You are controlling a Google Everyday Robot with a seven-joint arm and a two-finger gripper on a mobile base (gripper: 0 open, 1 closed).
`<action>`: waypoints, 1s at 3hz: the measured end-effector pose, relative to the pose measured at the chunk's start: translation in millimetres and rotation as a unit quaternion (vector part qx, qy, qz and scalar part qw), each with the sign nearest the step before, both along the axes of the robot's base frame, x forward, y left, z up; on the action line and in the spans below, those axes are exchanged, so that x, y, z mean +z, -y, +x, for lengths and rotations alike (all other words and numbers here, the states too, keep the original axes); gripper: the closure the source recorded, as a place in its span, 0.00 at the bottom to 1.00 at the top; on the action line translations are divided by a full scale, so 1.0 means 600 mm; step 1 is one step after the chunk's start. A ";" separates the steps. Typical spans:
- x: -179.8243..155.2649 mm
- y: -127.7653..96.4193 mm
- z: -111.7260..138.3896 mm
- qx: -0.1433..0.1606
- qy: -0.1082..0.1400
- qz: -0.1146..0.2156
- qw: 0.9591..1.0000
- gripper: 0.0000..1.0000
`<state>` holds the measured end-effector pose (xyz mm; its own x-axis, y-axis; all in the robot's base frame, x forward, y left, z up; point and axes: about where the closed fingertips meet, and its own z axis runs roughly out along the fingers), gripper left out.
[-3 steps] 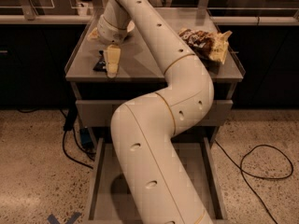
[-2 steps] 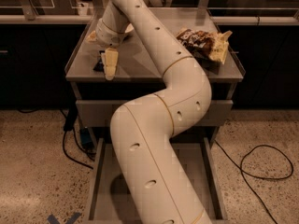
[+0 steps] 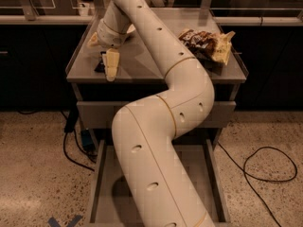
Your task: Place rxbar blueberry into middle drawer
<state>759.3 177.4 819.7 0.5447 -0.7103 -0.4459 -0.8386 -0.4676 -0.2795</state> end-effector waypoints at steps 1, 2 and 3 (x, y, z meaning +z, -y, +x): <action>0.000 0.000 0.000 0.000 0.000 0.000 1.000 0.42; 0.000 0.000 0.000 0.000 0.000 0.000 1.000 0.65; 0.000 0.000 0.000 0.000 0.000 0.000 1.000 0.88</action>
Offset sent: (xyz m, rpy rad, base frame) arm 0.0000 0.0000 0.0000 0.0000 0.0000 0.0000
